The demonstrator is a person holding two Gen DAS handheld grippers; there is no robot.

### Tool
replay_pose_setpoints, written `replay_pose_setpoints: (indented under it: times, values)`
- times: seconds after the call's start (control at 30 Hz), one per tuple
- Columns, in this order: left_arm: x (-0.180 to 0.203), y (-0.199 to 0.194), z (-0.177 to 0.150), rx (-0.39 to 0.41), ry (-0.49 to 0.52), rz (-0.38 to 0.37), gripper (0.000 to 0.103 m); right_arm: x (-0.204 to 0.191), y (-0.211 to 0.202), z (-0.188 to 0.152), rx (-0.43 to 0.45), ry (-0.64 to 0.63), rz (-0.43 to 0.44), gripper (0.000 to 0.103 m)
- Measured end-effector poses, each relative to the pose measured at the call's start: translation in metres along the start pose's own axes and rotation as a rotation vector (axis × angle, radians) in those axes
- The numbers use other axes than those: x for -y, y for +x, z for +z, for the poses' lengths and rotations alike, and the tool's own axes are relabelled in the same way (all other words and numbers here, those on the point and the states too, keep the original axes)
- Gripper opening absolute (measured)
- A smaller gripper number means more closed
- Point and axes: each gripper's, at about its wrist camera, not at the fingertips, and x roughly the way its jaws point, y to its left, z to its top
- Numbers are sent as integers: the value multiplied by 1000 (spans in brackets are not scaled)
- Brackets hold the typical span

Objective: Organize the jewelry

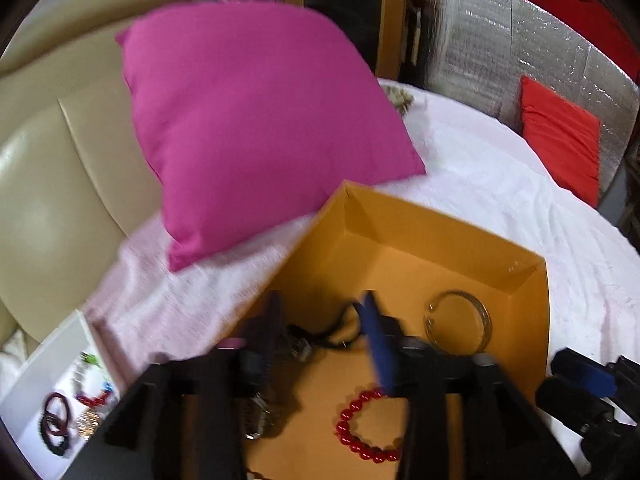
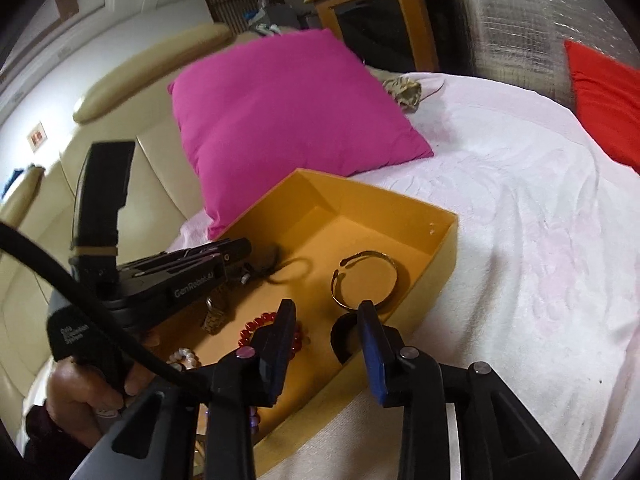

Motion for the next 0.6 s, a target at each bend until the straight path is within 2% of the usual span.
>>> replay_pose_setpoints:
  times: [0.03,0.1,0.17,0.27,0.43,0.53,0.6]
  values:
    - [1,-7,1,30,3,16,66,1,-2,0,2,5,6,36]
    - [2,-19,2,69,4,21,68,2,-11,0,21,15,8,36]
    - [3,-32,2,100,5,20,77,5,-21,-1,39,29,15,36]
    - [6,-52,0,137,13,31,79,9,-38,-5,57,39,7,36]
    - [14,-95,-10,179,41,-15,81,11,-71,-9,80,25,-37,36]
    - [20,-129,-23,228,98,27,91,0,-95,-11,78,-15,-60,36]
    - [20,-146,-29,240,131,59,92,-9,-108,-14,66,-31,-60,38]
